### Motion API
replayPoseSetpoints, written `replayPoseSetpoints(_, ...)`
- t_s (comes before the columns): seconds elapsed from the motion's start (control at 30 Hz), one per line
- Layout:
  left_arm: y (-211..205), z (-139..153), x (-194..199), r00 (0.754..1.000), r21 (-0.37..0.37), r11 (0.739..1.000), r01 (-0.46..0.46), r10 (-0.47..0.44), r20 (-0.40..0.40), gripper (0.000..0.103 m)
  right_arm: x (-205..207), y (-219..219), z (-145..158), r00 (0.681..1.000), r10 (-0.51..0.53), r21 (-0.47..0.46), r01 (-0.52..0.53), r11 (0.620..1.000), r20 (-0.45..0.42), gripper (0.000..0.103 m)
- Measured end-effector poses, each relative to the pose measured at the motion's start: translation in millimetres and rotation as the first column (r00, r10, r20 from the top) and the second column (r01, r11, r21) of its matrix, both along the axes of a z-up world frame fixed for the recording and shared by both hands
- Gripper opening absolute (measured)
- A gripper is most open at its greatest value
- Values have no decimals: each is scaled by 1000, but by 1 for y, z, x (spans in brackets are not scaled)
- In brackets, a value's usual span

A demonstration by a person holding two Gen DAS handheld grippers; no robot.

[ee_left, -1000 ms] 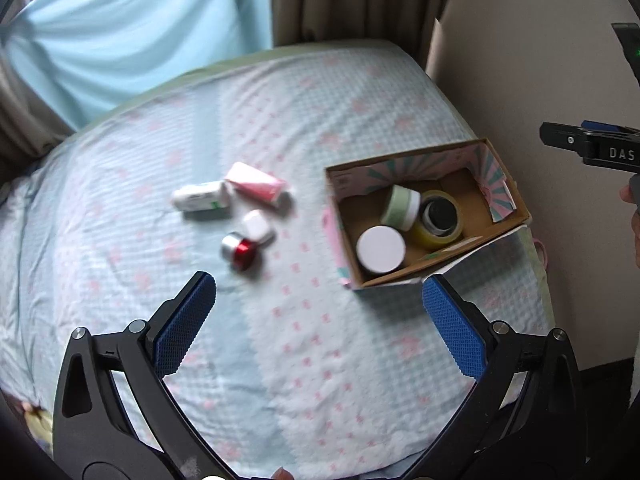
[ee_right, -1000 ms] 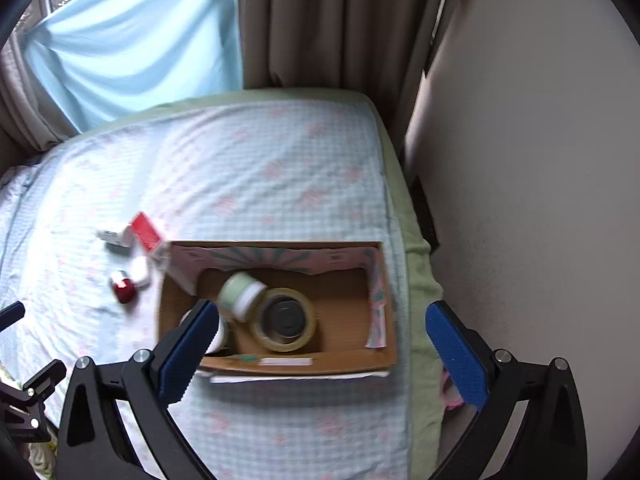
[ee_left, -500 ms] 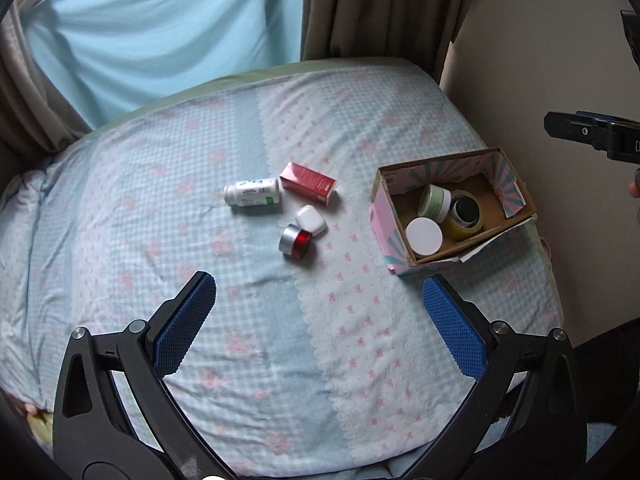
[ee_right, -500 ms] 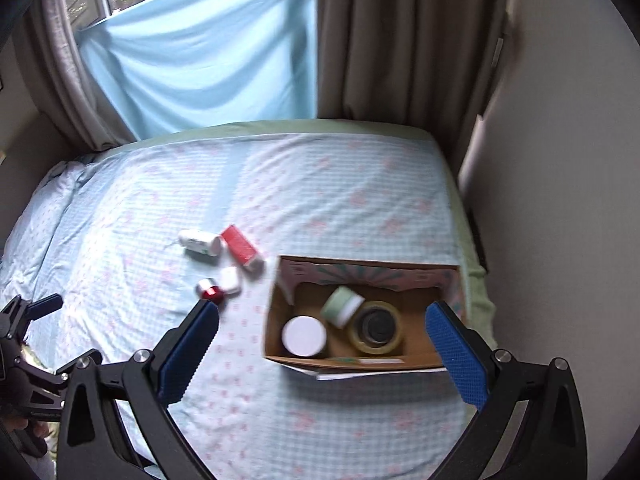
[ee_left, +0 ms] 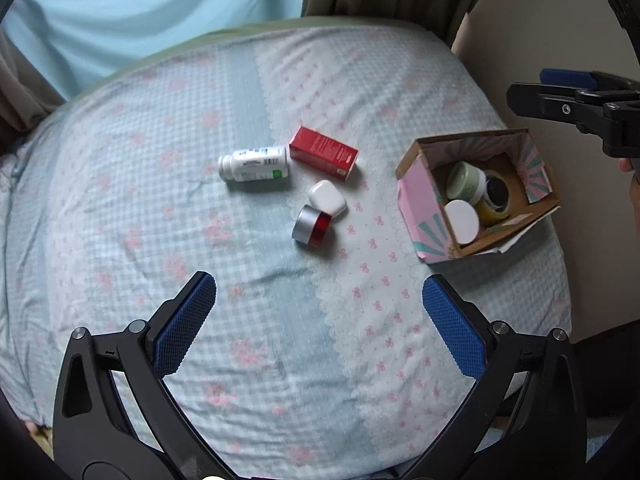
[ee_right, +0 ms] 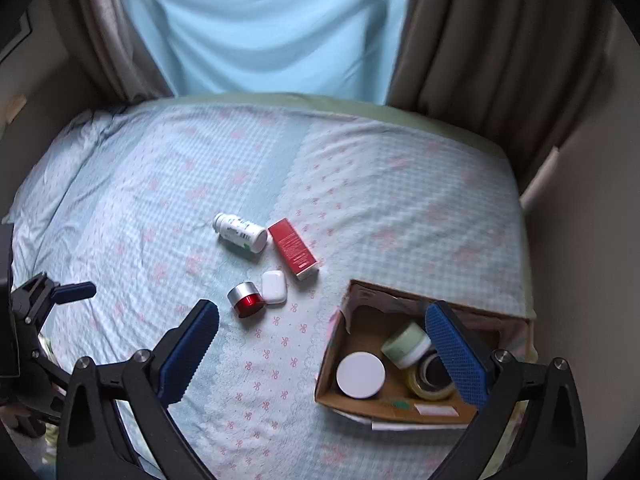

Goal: Organize rigid objects
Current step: 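Move both tools back toward the pill bottle, red box and small items, then grasp the silver-red jar with the left tool while the right grasps the red box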

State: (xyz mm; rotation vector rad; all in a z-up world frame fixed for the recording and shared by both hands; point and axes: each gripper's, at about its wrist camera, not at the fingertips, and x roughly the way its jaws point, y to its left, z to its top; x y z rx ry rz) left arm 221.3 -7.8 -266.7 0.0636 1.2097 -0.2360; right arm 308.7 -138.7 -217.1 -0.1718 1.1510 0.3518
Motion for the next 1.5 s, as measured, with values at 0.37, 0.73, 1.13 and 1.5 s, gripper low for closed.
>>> replayPoseSetpoints(0.37, 10, -122, 61, 990, -34, 994, -105, 102, -102, 102, 84, 55, -138, 956, 240, -110, -260, 959, -167, 103)
replayPoseSetpoints(0.73, -17, -197, 89, 995, 79, 996, 40, -32, -94, 88, 133, 93, -231, 886, 376, -125, -420, 899, -272, 102)
replayPoseSetpoints(1.13, -45, -224, 101, 983, 119, 983, 139, -123, -139, 53, 144, 110, -274, 844, 406, -96, -464, 881, -351, 73)
replayPoseSetpoints(1.5, -54, -224, 110, 982, 128, 980, 155, -139, -127, 40, 157, 120, -280, 858, 379, -122, -442, 889, -345, 40)
